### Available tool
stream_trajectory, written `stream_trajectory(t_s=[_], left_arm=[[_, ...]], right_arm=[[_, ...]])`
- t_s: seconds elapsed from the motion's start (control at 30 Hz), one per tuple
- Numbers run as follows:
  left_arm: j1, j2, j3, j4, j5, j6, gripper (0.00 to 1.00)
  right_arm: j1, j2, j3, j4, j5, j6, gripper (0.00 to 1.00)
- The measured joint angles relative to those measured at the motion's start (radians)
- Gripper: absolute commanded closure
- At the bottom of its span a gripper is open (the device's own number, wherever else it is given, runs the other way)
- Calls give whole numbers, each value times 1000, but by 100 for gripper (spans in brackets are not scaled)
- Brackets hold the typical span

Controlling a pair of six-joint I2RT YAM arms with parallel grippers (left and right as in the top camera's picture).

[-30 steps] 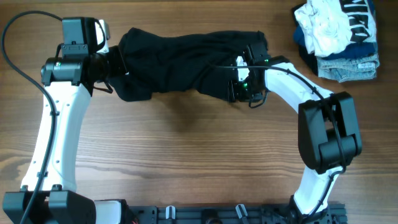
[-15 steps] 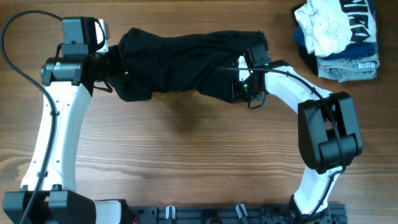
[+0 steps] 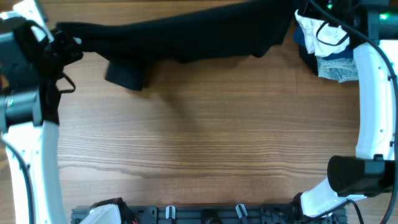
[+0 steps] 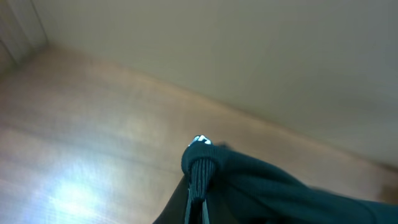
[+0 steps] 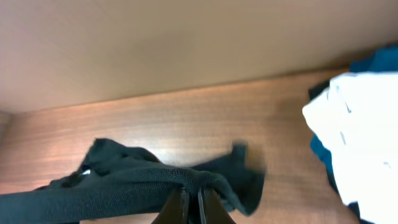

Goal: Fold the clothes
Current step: 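Lift the t-shirt with both grippers and stretch it apart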

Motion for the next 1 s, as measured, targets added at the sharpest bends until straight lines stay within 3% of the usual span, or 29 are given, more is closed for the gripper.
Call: stream_trajectory(t_s=[0.37, 0.6, 0.83, 1.0], left_arm=[[1, -284, 4, 136, 1, 2, 96], [2, -465, 76, 114, 0, 2, 96], [5, -522, 166, -42, -9, 18, 96], [7, -443, 170, -210, -43, 25, 96]], right_arm=[[-3, -31, 84, -110, 0, -42, 96], [-26, -261, 101, -229, 9, -63, 96], [-29, -444, 123, -357, 29, -67, 96], [-29, -401, 126, -423, 39, -68, 96]])
